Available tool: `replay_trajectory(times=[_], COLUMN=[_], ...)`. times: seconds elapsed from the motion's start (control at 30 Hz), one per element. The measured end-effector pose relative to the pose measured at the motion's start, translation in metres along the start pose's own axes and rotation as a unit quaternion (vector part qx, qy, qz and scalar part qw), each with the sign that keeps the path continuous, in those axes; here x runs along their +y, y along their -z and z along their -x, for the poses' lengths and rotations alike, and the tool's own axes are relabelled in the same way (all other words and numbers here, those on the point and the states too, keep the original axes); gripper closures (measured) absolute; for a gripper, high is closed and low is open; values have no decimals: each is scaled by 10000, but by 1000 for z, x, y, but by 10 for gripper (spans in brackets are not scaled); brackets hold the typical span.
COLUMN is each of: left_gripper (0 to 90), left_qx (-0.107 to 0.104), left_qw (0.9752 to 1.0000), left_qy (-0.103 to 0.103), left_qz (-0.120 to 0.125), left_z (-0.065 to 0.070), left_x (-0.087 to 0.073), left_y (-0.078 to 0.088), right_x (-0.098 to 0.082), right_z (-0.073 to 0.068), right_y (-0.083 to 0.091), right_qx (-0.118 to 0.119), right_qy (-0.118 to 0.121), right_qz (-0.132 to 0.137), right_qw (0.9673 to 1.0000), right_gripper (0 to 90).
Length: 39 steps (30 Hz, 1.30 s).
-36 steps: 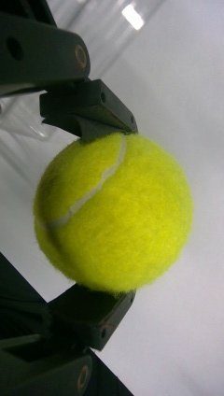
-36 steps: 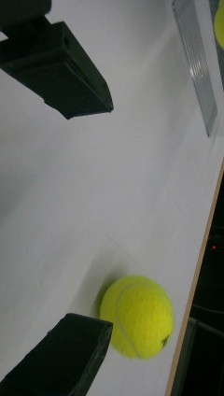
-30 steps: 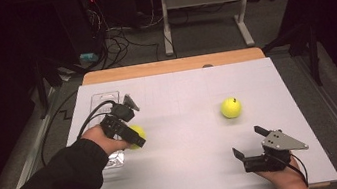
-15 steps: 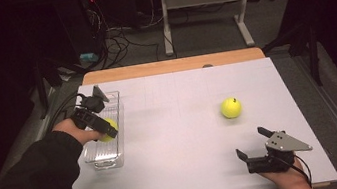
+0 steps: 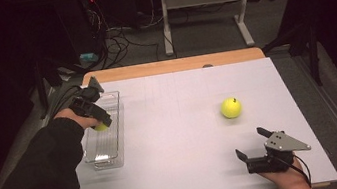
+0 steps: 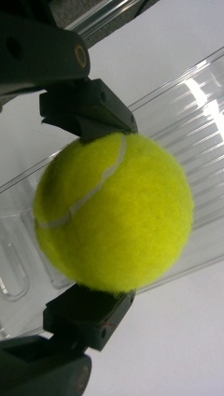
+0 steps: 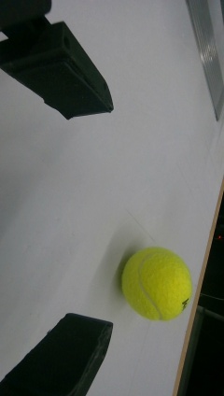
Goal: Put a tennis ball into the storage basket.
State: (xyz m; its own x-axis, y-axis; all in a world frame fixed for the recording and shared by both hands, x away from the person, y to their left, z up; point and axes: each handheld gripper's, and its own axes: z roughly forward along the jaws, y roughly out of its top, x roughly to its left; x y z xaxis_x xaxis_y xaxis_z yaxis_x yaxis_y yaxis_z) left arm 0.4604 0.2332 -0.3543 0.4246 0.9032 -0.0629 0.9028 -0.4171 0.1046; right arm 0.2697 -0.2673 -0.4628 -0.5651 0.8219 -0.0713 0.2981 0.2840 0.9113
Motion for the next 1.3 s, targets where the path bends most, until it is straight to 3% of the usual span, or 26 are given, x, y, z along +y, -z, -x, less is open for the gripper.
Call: replay_trajectory(times=[0.27,0.37,0.43,0.53,0.67,0.83,1.1,1.3], left_gripper=[260,247,130,5,5,5,5,5], left_qx=[8,6,-14,-62,-136,-118,-65,-217], left_qw=[9999,9999,10000,10000,9998,9986,9949,9917], left_qy=[24,4,-4,-50,-147,-506,-1008,-1265], left_qz=[-159,-101,17,-16,88,16,20,109], left_z=[-3,-2,-1,1,10,37,82,112], left_x=[10,10,9,8,4,1,2,1], left_y=[-19,-19,-13,-6,3,2,-1,-4], right_x=[-1,-1,-1,-1,0,1,1,1], right_z=[-1,-1,-1,-1,0,2,3,3], right_y=[-1,-1,-2,-2,-1,1,2,3], right_qx=[20,24,27,18,-6,-51,-58,-68], right_qy=[13,28,18,12,10,-30,-45,-50], right_qz=[-25,-30,-39,-44,2,3,29,41], right_qw=[10000,10000,10000,10000,10000,10000,10000,10000], right_gripper=[0,0,0,0,0,0,0,0])
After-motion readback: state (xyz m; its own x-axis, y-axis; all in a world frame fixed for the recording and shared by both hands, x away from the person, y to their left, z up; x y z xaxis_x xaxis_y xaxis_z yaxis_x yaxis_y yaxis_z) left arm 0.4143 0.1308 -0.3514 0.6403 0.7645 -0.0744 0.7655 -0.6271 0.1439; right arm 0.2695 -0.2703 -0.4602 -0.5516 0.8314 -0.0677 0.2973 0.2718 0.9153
